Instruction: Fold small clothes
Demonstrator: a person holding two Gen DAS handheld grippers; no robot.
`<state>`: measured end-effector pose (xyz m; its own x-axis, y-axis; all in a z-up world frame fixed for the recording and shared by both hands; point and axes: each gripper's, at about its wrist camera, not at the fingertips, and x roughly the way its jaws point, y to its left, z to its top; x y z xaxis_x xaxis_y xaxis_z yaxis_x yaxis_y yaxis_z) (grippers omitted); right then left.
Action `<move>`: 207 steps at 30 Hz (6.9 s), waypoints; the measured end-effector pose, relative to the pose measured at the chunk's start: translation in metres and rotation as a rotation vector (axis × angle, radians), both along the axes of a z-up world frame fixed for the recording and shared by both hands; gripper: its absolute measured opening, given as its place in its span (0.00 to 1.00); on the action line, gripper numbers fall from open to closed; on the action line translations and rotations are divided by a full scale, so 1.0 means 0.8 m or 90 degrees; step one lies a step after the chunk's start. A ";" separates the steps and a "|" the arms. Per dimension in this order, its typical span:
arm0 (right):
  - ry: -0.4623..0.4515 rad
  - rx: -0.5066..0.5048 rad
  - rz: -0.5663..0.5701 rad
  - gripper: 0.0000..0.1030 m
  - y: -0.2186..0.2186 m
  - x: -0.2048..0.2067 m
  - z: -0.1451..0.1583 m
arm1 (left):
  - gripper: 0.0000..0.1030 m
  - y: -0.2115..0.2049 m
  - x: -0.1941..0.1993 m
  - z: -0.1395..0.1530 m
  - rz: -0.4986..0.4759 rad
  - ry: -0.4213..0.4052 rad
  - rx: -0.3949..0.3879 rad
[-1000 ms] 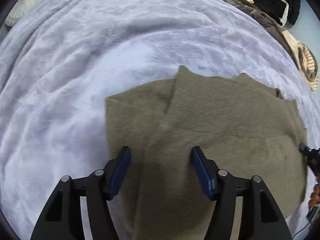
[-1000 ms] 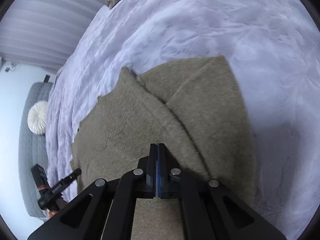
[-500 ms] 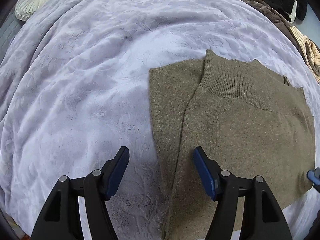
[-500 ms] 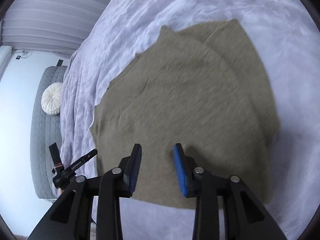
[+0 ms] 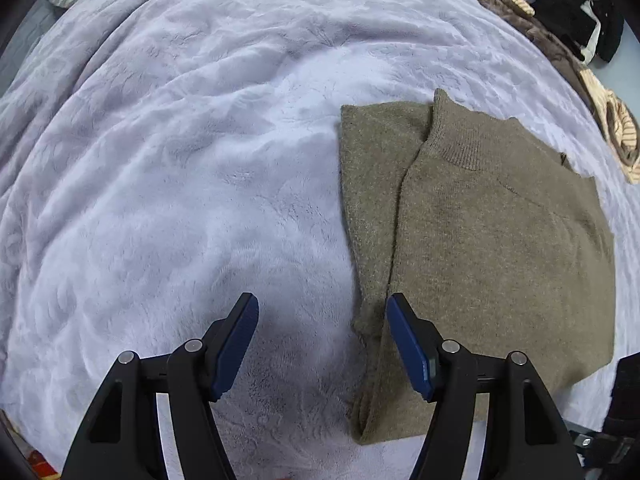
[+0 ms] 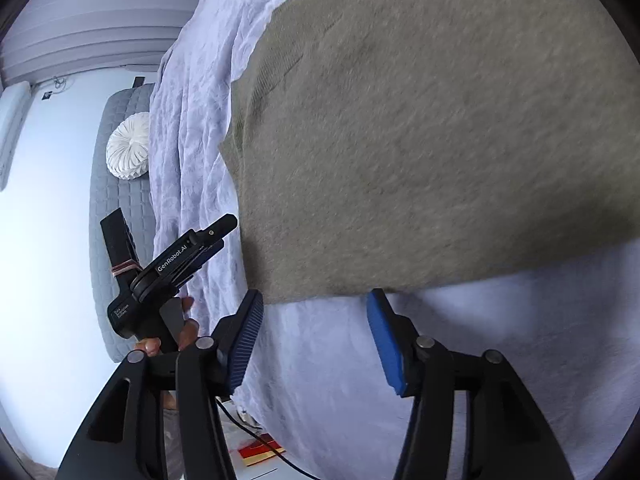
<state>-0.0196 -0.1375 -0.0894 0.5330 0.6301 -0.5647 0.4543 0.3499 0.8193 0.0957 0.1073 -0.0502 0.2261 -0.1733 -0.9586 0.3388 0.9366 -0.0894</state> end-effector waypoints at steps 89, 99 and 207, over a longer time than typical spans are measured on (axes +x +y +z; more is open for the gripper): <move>0.064 -0.328 -0.141 0.03 -0.218 -0.021 0.047 | 0.81 -0.069 0.013 -0.003 -0.001 -0.025 0.038; 0.092 -0.299 -0.131 0.03 -0.191 -0.040 0.034 | 0.85 -0.051 -0.016 -0.012 0.011 -0.008 0.031; 0.018 -0.118 0.152 0.22 0.027 0.074 0.024 | 0.93 -0.115 0.011 -0.034 -0.185 0.156 -0.097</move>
<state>0.0393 -0.1157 -0.0700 0.3648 0.6200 -0.6947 0.3631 0.5922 0.7193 0.1044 0.0157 -0.0775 -0.0846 -0.3404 -0.9365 0.5387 0.7750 -0.3304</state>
